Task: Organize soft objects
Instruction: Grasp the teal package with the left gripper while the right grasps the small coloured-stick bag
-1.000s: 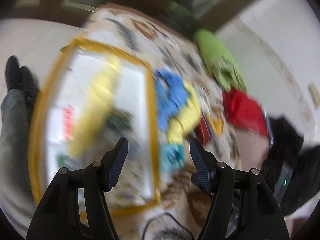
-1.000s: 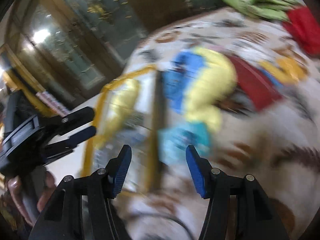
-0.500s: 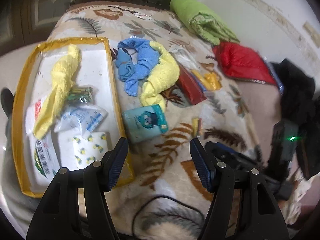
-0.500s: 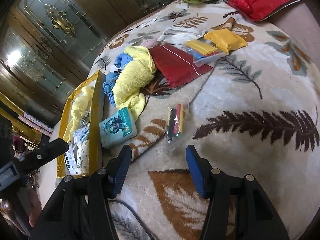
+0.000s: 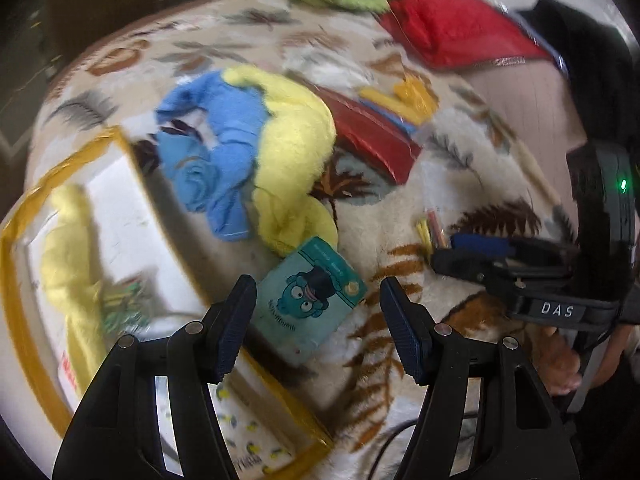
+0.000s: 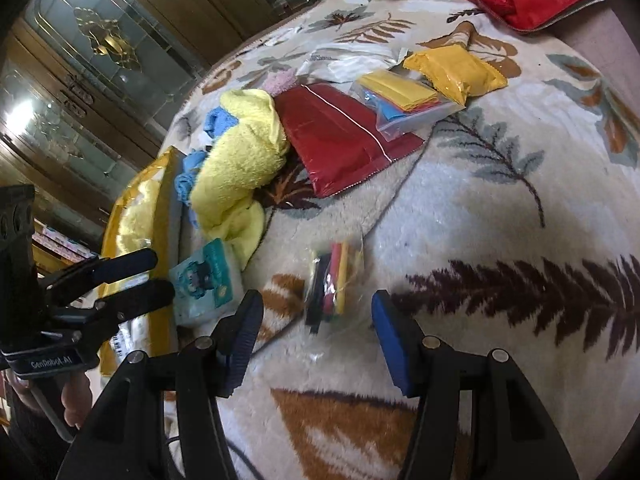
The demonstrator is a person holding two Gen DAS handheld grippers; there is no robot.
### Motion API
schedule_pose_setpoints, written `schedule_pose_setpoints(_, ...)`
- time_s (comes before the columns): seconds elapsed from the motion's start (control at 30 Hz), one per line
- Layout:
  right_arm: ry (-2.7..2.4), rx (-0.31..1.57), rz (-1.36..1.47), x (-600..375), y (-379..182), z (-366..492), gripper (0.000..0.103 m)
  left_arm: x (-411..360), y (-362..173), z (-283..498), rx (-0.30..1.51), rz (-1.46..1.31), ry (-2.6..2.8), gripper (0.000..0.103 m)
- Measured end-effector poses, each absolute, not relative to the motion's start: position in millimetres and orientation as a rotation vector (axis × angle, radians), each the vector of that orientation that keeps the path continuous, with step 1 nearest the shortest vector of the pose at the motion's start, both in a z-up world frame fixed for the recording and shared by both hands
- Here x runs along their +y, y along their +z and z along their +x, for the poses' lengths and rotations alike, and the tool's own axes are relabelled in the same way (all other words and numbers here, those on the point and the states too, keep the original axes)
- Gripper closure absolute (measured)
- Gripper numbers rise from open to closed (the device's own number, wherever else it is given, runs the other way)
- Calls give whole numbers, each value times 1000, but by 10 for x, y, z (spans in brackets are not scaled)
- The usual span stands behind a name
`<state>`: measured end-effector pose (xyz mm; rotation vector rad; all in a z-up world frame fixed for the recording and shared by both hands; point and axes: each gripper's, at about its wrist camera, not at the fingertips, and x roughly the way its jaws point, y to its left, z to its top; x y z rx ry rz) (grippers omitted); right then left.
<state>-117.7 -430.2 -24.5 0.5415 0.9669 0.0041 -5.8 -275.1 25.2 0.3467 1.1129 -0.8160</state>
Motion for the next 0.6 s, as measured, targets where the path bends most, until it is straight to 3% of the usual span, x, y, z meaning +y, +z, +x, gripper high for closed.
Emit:
schedule_pose_setpoints(0.27,-31,992,539,-4321,-356,-1062,48,-2937,-24,-24,1193,466,-836,38)
schedule_pose_setpoints(0.6,-74,999,508,-4236,-356,-1005,80,-3128,-187,-199,1088,727,-792,37)
